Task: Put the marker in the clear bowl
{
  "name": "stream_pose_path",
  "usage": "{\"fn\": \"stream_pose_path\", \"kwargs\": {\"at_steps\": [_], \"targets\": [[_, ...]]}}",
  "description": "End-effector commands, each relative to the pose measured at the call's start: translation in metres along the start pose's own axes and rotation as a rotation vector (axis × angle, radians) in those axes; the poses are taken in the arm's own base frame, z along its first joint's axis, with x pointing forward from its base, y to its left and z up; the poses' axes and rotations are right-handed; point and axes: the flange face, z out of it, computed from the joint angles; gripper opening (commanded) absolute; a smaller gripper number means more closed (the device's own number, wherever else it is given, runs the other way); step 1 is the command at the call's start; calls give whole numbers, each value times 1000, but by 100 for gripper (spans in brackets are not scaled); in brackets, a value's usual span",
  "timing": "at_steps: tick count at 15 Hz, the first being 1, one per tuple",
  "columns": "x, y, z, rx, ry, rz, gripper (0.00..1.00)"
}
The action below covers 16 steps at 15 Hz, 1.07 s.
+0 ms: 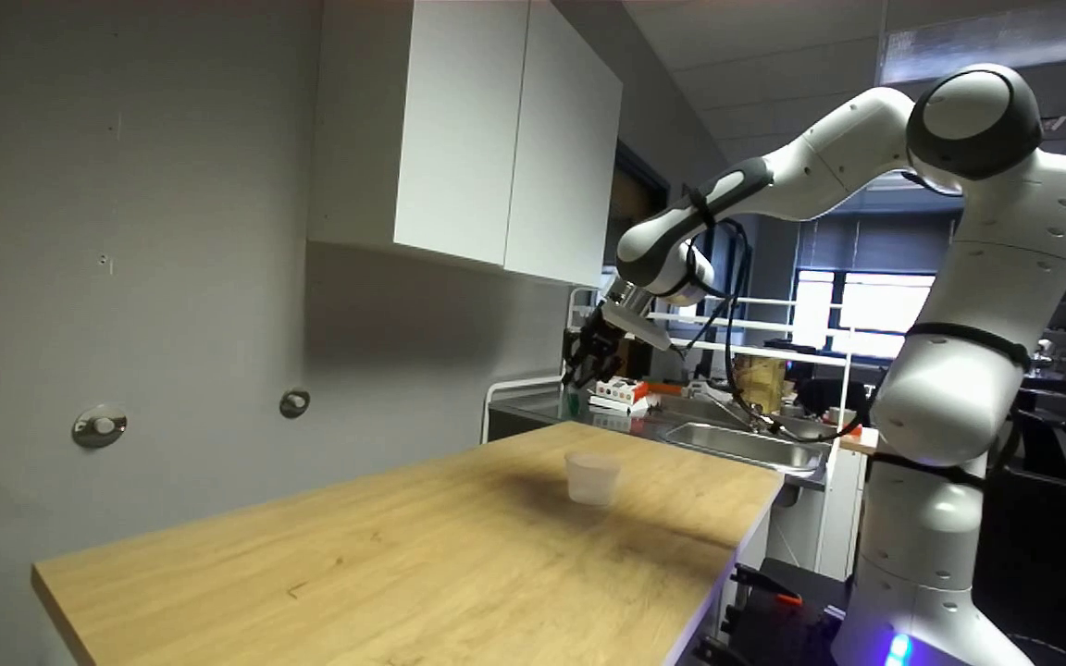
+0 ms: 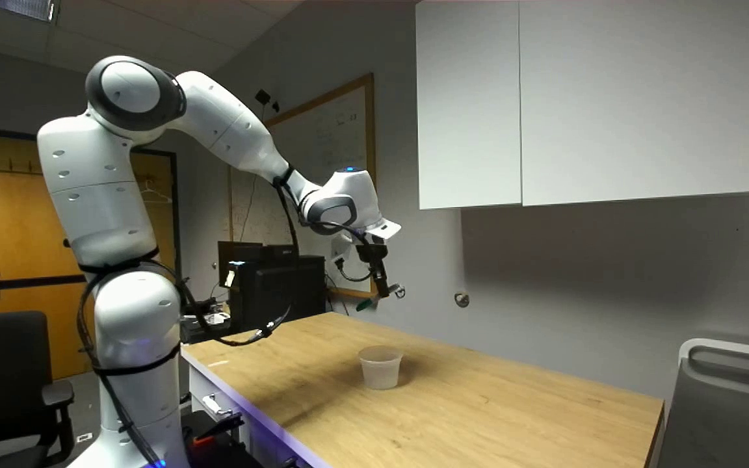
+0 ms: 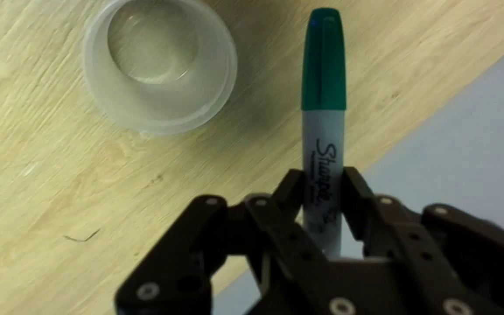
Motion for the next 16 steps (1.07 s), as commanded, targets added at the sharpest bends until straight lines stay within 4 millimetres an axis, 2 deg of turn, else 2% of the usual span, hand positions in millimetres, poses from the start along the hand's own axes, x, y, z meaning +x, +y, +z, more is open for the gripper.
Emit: {"fn": "stream_pose_path", "kwargs": {"at_steps": [1, 4, 7, 9, 14, 15, 16], "targets": [[2, 28, 2, -62, 113, 141, 9], [0, 57, 14, -157, 187, 242, 9], [-11, 69, 22, -240, 208, 312, 9], [-18, 68, 27, -276, 214, 334, 9], [-32, 52, 35, -318, 215, 352, 9], [-33, 49, 37, -328, 213, 350, 14], [-35, 46, 39, -334, 211, 350, 53]]}}
